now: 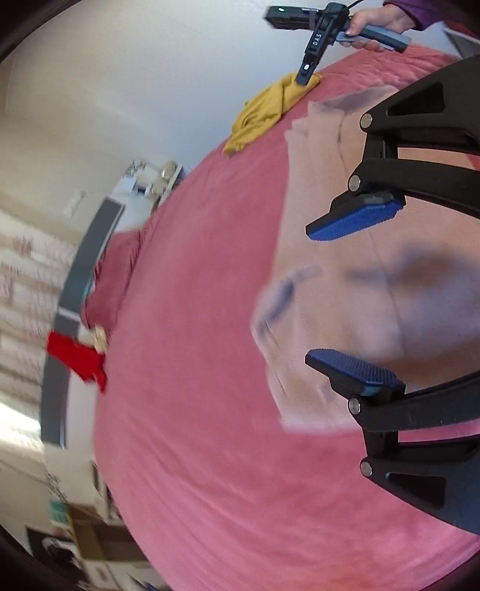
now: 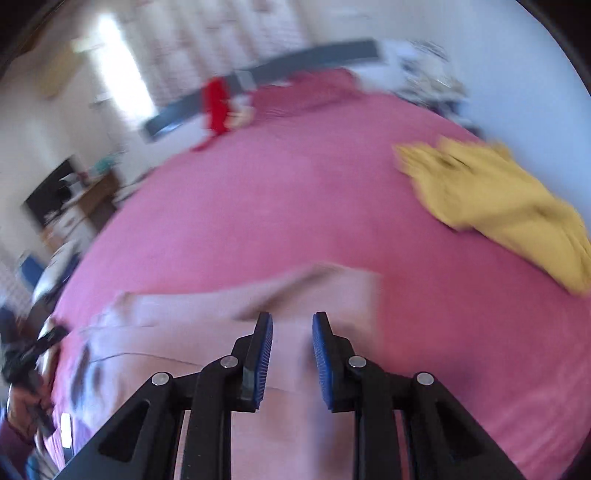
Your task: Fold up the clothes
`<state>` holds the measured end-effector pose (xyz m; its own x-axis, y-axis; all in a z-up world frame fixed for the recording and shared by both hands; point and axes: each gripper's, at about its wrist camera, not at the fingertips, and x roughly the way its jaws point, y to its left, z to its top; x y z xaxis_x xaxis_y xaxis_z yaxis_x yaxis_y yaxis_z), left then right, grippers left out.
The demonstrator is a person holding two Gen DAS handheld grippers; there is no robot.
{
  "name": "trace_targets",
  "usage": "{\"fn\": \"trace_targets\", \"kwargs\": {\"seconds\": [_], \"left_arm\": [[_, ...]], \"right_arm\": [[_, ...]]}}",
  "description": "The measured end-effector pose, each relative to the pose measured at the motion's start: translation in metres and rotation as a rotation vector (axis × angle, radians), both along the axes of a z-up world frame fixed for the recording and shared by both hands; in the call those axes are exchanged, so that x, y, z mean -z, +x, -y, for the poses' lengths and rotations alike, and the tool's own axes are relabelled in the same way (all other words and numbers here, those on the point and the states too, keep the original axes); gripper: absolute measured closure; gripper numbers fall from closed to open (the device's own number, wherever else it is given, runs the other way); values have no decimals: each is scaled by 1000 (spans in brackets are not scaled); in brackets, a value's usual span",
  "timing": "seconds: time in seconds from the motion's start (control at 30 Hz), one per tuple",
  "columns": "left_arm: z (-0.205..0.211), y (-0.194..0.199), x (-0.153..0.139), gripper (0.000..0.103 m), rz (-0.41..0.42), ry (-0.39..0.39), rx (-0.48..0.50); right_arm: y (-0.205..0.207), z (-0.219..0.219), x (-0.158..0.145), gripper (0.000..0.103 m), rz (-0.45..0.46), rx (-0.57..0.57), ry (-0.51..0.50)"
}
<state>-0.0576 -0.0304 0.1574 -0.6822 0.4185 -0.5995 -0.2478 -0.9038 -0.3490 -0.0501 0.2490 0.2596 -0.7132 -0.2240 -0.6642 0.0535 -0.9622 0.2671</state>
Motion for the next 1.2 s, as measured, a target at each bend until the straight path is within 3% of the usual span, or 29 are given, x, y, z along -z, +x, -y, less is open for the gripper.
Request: {"fn": "trace_targets", "kwargs": {"seconds": [0.1,0.17,0.27,0.37,0.47,0.63,0.77,0.83,0.87,1.03,1.1,1.2], "left_arm": [[-42,-16,10,40,27,-17,75],[-71,-24,26,40,59,-70,104],[-89,-30,55,40,98,-163,118],[-92,-19,71,40,19,-218,133],[-86,-19,60,40,26,-195,154],[-44,-15,32,37,-13,-150,89],[-6,-29,51,37,86,-144,-22],[14,-36,71,37,144,-93,-61],[16,-35,73,37,128,-68,-55],[2,-37,53,37,120,-107,0],[10,-32,39,37,102,-65,3],[33,-25,25,35,105,-17,-68]], "right_arm": [[-17,65,12,80,-30,-178,134],[-26,98,24,82,-34,-267,216],[-30,110,49,83,-6,-292,262],[-33,121,73,84,22,-317,309],[-37,128,91,84,54,-340,337],[-27,86,43,81,-47,-268,183],[-26,49,59,81,11,-197,235],[-34,23,82,81,96,-130,191],[-36,13,88,82,117,-108,156],[-34,-24,83,83,107,-64,-76],[-30,-40,76,80,83,-43,-161],[-11,-64,57,79,29,-23,-217]]}}
